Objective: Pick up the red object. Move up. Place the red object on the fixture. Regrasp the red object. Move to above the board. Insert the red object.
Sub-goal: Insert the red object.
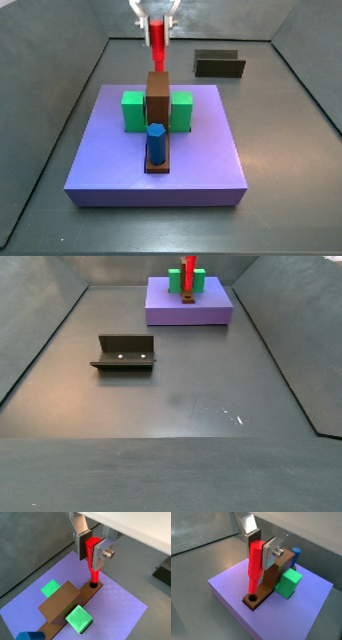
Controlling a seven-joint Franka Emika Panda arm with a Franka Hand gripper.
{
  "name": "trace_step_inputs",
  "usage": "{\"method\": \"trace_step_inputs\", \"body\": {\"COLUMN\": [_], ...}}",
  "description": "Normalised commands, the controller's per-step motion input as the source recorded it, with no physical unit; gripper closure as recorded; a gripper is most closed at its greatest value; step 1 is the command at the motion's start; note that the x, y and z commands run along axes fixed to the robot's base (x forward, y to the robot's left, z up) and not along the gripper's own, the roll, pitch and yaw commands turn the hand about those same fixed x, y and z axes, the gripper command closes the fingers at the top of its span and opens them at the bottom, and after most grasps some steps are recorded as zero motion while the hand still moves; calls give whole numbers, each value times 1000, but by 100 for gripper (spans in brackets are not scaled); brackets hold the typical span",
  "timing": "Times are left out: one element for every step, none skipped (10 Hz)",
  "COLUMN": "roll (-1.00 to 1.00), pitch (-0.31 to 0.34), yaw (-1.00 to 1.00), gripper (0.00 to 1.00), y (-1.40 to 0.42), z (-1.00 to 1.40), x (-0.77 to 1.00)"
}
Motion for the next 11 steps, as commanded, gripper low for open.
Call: {"method": "trace_step_inputs", "body": {"roll": [34, 54, 30, 54, 74, 44, 0, 0, 0, -10, -9], "pitch": [43, 113, 123, 104, 104, 93, 84, 51, 91, 63, 49], "yaw": [0, -46, -63, -71, -37, -23, -23, 0, 0, 0, 0], "gripper": [100, 100, 100, 100, 100, 100, 100, 100, 100, 100, 100], "y": [-83, -131, -60, 0, 0, 49, 131, 94, 11, 17, 0], "z": [-340, -317, -283, -263, -220, -126, -17, 0, 106, 117, 69], "x": [0, 211, 223, 63, 0, -23, -69, -69, 0, -37, -40]}}
